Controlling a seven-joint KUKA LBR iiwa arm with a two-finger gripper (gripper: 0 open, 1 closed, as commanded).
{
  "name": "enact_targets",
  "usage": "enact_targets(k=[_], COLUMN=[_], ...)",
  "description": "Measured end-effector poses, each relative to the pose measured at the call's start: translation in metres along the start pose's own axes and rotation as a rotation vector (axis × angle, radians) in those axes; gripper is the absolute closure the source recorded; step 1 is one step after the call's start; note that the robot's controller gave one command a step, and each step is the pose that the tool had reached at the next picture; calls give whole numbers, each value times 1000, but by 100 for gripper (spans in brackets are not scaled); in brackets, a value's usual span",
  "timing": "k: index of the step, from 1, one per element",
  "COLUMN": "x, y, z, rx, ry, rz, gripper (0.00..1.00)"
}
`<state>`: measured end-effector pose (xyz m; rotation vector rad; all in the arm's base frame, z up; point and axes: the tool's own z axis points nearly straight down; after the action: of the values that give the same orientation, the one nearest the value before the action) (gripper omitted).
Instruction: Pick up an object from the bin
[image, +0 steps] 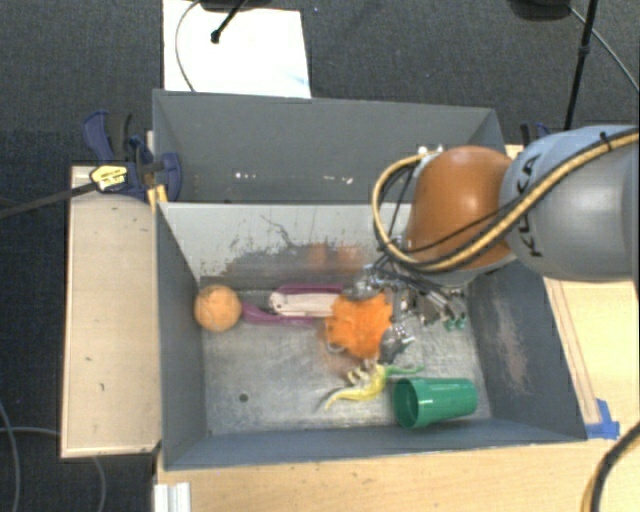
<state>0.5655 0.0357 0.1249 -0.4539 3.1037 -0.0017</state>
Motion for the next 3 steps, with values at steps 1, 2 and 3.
enact_targets(k=[1, 2, 3], x=[-10, -7, -7], y=[3, 4, 4], z=[39, 40, 40], rx=[-2, -2, -2], ry=[-10, -5, -5], rz=[42, 48, 48], gripper=[0, 100, 100])
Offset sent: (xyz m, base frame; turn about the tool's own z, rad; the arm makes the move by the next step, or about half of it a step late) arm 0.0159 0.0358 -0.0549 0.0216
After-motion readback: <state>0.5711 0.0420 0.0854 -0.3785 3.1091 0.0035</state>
